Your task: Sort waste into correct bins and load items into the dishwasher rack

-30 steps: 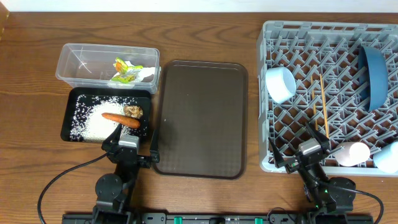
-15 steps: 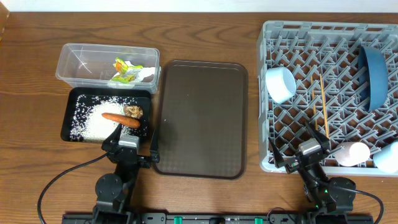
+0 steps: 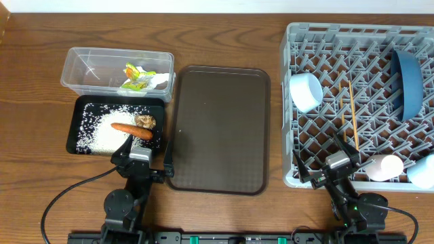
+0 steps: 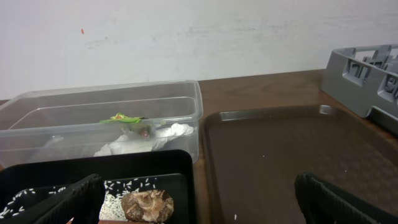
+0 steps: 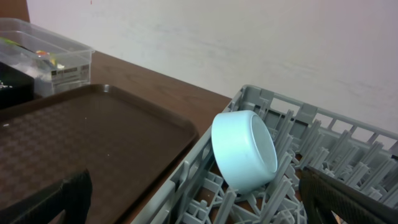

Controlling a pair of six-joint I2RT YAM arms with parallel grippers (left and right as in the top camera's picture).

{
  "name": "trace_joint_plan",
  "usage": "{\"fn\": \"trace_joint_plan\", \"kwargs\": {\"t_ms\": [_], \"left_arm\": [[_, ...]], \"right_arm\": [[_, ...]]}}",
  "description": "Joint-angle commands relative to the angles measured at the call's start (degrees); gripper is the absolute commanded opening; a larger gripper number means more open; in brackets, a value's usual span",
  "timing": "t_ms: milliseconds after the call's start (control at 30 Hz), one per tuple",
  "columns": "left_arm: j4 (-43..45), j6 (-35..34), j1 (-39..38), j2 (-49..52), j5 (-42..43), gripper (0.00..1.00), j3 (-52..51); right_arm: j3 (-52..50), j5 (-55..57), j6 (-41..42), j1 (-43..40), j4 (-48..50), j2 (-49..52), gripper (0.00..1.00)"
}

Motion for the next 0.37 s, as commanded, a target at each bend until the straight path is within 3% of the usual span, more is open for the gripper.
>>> {"fn": "trace_joint_plan", "kwargs": {"t_ms": [0,333], "left_arm": [[-2.6,1.0,0.0,-0.3,0.4,0.98,-0.5],[-2.6,1.0,0.0,-0.3,0.4,0.98,-0.5]], "right_arm": [[0.0,-0.2,-0.4,-0.7,-0.2,-0.3,0.99],[0.0,-0.2,-0.4,-0.7,-0.2,-0.3,0.99]]}}
